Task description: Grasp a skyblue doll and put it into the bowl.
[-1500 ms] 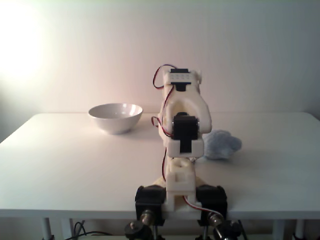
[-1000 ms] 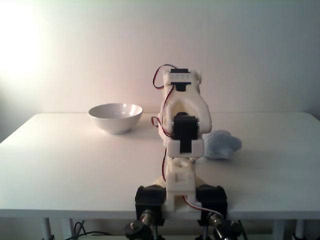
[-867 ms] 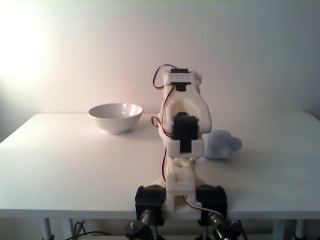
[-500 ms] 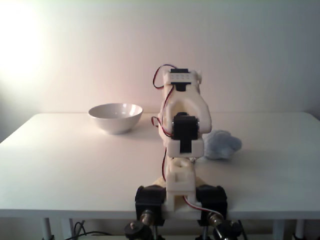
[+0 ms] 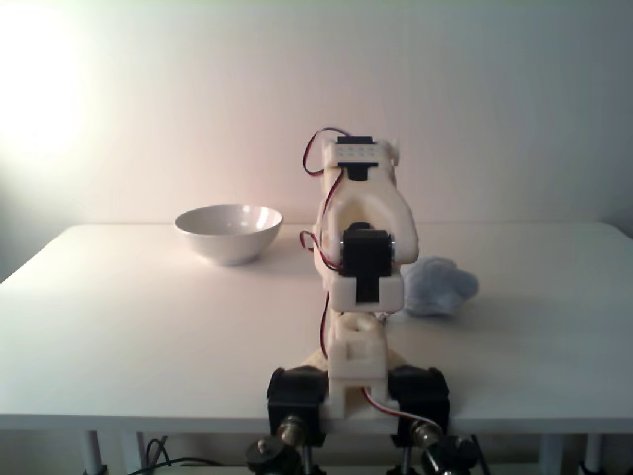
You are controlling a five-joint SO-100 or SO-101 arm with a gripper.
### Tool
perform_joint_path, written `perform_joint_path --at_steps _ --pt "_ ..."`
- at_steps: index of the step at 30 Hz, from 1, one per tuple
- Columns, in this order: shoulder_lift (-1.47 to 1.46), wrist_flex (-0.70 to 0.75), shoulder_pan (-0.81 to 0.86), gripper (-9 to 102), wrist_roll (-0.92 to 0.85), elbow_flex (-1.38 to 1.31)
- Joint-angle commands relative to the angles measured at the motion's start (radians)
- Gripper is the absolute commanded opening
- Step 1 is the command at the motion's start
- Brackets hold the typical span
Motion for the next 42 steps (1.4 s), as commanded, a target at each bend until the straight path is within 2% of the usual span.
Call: perform_joint_path --at_steps 1,27,42 --pt "0.287 0.002 -0.002 0 -0.008 -0.005" --pt "0.299 -0.006 0.005 0 0.002 -0.034" --pt "0.299 0.003 0.006 0 -0.008 -0.287"
